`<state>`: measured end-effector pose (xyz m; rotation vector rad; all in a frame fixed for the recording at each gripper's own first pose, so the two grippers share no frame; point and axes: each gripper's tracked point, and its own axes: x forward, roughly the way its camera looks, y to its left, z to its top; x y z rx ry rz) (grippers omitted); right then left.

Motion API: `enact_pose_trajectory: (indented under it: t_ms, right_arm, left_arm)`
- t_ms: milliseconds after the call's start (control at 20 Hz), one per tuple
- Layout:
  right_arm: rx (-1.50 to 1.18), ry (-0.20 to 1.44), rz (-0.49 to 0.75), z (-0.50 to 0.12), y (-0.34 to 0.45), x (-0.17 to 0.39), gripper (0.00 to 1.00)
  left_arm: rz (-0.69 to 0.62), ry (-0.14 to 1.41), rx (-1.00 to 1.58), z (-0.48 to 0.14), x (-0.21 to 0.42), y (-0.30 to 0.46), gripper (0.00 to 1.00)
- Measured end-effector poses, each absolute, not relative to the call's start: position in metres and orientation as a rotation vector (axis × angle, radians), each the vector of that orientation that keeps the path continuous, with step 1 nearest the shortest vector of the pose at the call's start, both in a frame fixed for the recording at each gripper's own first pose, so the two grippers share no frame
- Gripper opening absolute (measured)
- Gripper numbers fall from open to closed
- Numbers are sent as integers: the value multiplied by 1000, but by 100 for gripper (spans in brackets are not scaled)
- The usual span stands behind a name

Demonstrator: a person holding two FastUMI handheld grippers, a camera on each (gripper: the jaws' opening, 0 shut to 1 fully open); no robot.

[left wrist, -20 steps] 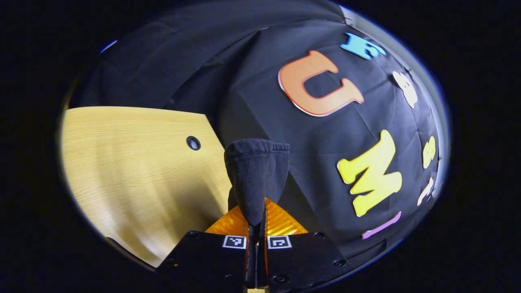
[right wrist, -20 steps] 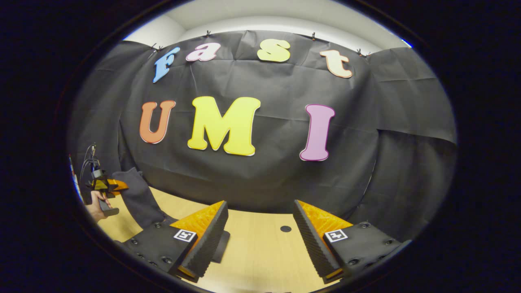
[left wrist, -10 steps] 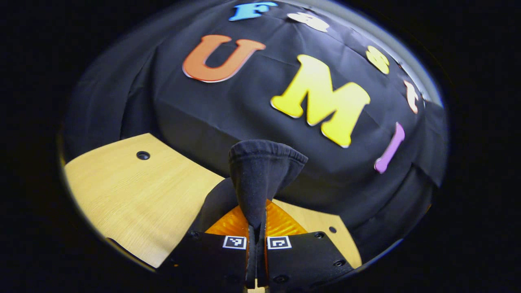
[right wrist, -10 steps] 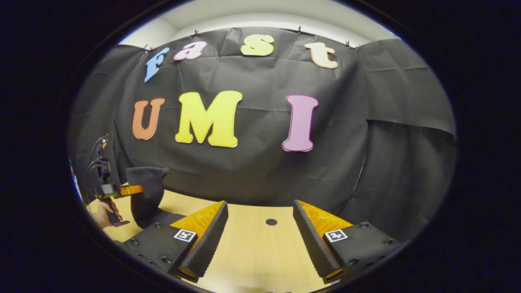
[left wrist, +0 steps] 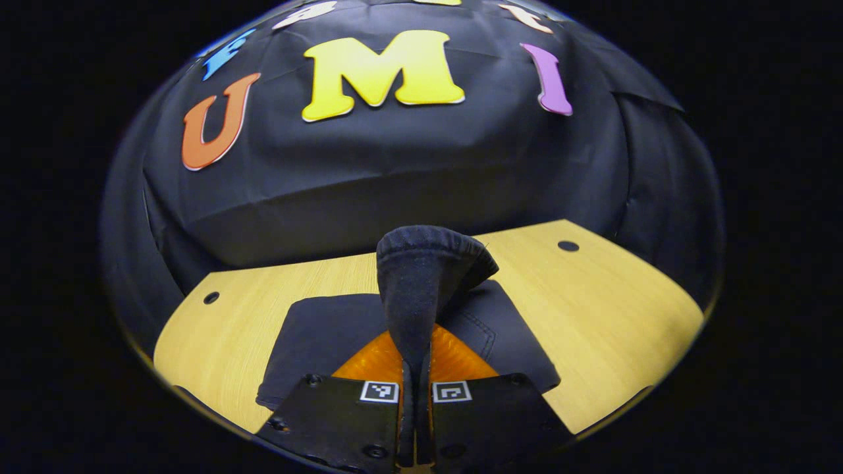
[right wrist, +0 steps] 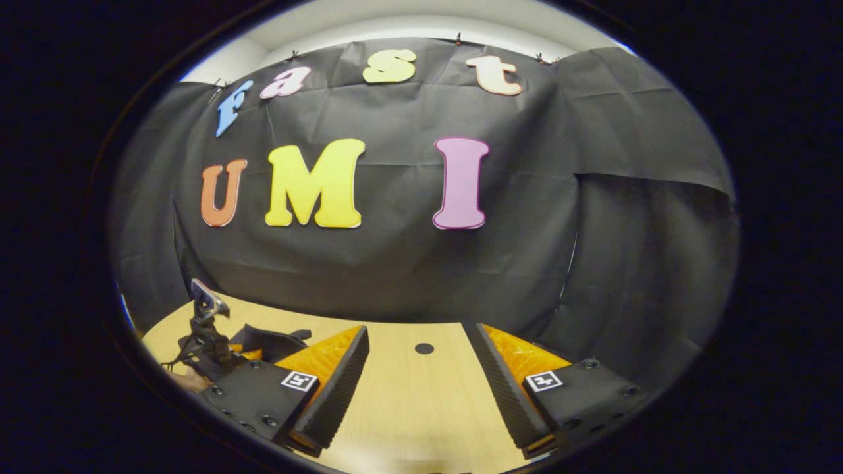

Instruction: Grasp the waist and the cuffs of the jeans and fold them to make the two legs overlap; first hold the waist and fold one-third of the jeans toward the cuffs, then hold the cuffs and fold the remaining one-third in the same direction to finish folding.

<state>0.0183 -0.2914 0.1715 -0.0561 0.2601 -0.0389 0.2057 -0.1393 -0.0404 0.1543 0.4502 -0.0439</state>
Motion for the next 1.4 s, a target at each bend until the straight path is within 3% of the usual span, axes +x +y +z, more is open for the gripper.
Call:
enact_pose_trajectory:
  t_ms: [150,300,350,450,550,650,700,950,1400]
  right_arm:
    - [-40,266,-34,170,-289,21,99]
    - [-52,262,-28,171,-283,23,98]
    - [-53,262,-26,172,-280,23,99]
    - [-50,257,-25,175,-276,21,98]
    - [-54,254,-27,176,-271,20,98]
    - [-51,249,-27,180,-265,20,98]
    - [-47,246,-29,182,-262,18,98]
    - [-59,217,-31,194,-245,13,98]
    - [-29,187,25,195,-176,31,99]
  left_arm:
    - [-75,467,268,-59,196,-153,7]
    - [-116,476,312,-70,189,-165,18]
    - [-138,484,319,-73,187,-172,26]
    - [-160,465,344,-66,181,-178,58]
    - [-211,447,330,-57,174,-193,68]
    - [-267,431,308,-47,164,-210,92]
    - [-300,428,293,-46,156,-222,96]
    - [-374,395,242,-22,132,-245,97]
    - [-259,240,105,76,146,-160,97]
